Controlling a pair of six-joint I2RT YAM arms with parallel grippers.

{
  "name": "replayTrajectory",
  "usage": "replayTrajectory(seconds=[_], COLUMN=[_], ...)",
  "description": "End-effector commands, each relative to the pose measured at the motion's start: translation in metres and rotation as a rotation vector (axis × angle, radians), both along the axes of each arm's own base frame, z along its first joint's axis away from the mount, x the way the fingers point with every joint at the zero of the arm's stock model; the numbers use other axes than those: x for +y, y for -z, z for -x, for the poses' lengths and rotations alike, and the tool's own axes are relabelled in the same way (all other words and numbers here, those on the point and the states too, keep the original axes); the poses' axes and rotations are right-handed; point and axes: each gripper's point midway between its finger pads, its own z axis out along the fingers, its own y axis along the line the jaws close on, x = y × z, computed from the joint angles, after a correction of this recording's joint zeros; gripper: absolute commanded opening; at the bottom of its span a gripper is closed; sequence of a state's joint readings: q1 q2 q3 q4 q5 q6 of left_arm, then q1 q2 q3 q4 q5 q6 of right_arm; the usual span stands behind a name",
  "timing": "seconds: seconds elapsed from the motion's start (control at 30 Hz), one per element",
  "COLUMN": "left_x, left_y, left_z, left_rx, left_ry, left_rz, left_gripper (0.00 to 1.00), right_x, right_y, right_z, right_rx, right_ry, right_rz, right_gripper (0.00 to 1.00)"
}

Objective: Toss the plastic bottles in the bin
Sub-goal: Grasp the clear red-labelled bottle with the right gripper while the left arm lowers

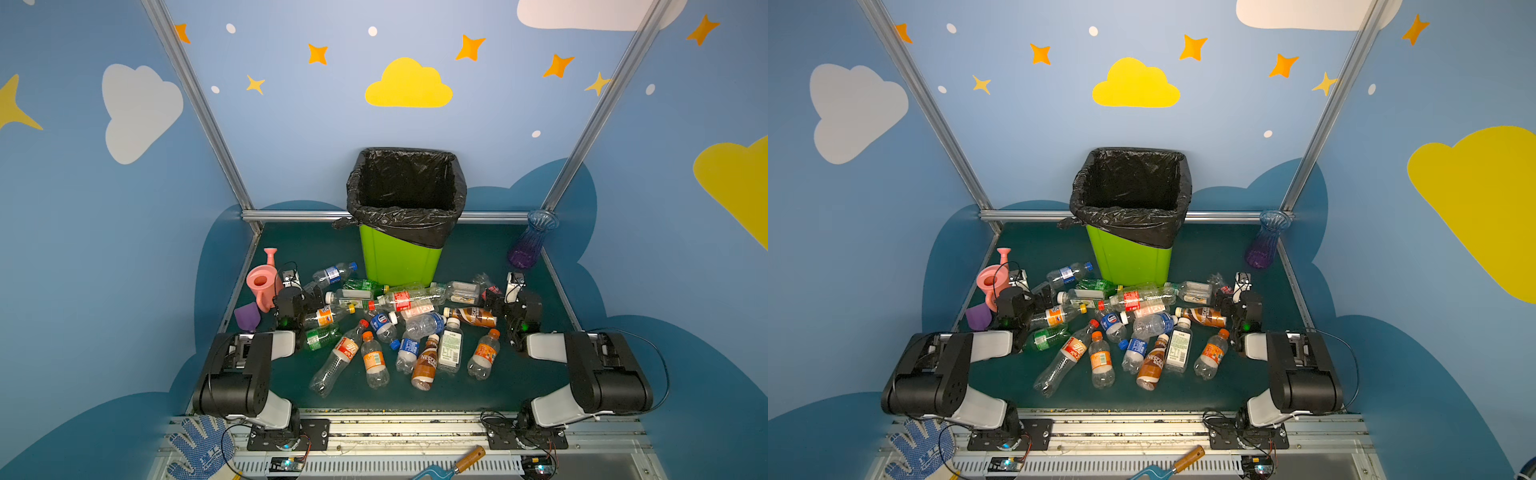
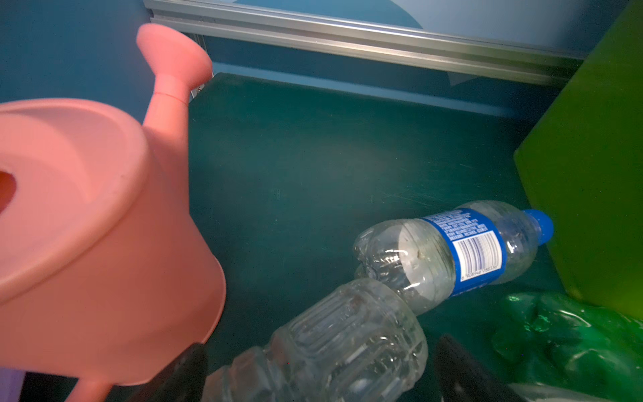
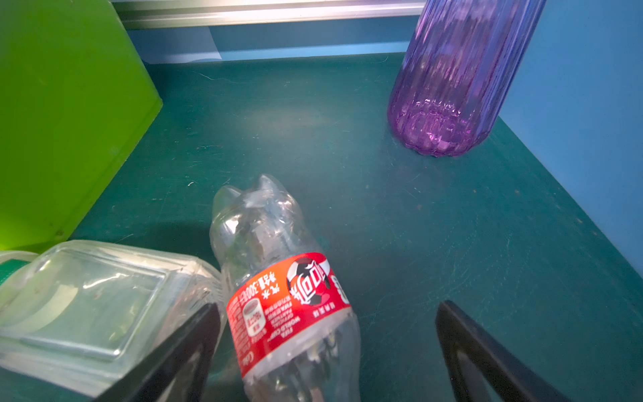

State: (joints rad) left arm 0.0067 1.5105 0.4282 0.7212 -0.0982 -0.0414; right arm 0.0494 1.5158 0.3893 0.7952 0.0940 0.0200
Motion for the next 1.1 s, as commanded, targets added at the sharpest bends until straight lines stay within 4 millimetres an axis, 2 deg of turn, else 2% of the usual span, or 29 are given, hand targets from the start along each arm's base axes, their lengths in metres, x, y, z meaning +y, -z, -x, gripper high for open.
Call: replayTrajectory(seconds=[0.0,0.07,0.17,0.23,0.33,0.43,0.57,0.73,0.93,1.07], left_x=[0.005,0.012,0.009,0.003,-0.010,-0.018,-0.028,-0.033,-0.034,-0.036], left_y=[-0.003,-0.019,-0.047,-0.063,-0.076,-0.087,-0.091,-0.083,-0.083,-0.081], left_z=[-0.001,-0.001,0.002,0.006,0.011,0.016,0.025,0.034,0.040,0.040], left_rx=[0.008,0.035,0.061,0.011,-0.037,-0.055,-0.071,-0.041,-0.049,-0.034], left_ry=[-0.038,-0.079,-0.091,-0.108,-0.074,-0.060,-0.043,-0.031,-0.022,-0.014], left_rz=[0.016,0.009,-0.004,0.016,0.078,0.100,0.117,0.147,0.160,0.164], left_gripper=[1.00,1.00,1.00,1.00,1.00,1.00,1.00,1.00,1.00,1.00], right_x=[-0.004,-0.013,-0.007,-0.004,-0.003,-0.001,0.011,0.022,0.030,0.027], right_y=[-0.014,-0.027,-0.041,-0.056,-0.071,-0.074,-0.062,-0.037,-0.020,-0.002], right_z=[-0.005,-0.006,0.001,0.004,0.007,0.005,-0.004,-0.007,-0.009,-0.016], right_rx=[-0.036,-0.006,0.185,0.243,0.307,0.377,0.489,0.679,0.748,0.818], right_ry=[0.035,0.091,0.045,0.027,0.020,0.016,-0.067,-0.135,-0.176,-0.161], right_rz=[-0.002,0.001,0.016,0.019,0.015,0.004,0.022,0.050,0.086,0.112], right_gripper=[0.98,0.98,0.97,0.97,0.96,0.95,0.92,0.79,0.79,0.71])
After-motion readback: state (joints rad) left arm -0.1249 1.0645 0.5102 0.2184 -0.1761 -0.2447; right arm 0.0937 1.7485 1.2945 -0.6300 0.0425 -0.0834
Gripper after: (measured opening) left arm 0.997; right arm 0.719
